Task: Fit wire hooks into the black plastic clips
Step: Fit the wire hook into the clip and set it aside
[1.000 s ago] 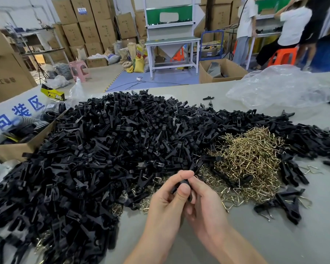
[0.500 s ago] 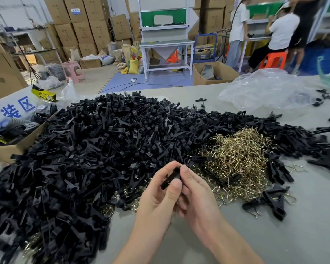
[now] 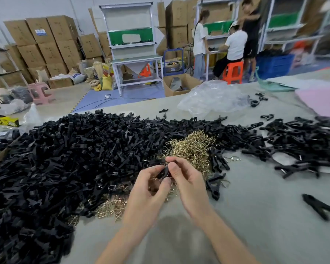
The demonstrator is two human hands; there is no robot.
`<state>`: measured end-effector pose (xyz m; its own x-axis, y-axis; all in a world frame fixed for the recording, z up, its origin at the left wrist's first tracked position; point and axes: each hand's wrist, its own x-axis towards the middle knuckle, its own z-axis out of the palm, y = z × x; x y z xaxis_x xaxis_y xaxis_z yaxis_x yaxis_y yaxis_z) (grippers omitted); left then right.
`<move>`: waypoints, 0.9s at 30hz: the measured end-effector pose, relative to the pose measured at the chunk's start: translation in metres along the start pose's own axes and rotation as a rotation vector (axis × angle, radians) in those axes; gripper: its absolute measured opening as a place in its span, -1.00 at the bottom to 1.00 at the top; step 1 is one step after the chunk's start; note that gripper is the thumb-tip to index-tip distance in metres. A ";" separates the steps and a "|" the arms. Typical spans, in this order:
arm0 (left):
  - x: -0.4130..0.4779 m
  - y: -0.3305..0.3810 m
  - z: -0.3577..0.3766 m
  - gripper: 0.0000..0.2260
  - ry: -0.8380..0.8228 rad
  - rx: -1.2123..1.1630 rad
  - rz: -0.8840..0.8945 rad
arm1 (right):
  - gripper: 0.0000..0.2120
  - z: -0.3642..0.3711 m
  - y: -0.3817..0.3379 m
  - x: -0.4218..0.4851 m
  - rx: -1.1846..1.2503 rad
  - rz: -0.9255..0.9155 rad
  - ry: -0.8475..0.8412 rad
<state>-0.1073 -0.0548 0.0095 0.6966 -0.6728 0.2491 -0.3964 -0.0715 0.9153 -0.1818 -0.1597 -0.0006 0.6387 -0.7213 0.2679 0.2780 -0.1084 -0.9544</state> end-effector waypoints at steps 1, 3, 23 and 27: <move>0.004 0.009 0.011 -0.76 -0.028 0.030 0.029 | -0.85 -0.014 -0.006 0.000 0.013 -0.008 0.042; 0.015 0.029 0.042 -0.75 -0.070 0.048 0.072 | -0.79 -0.044 -0.018 0.002 0.058 -0.004 0.163; 0.019 -0.003 0.051 -0.62 -0.026 0.439 0.279 | -0.65 -0.090 -0.010 -0.029 -0.137 0.071 0.334; -0.015 -0.063 -0.052 -0.66 0.200 0.658 0.132 | -0.62 -0.029 0.006 -0.029 -0.299 0.030 0.102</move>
<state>-0.0621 -0.0019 -0.0357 0.6892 -0.5625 0.4567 -0.7212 -0.4716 0.5075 -0.2192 -0.1597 -0.0181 0.5641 -0.7903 0.2393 0.0278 -0.2715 -0.9620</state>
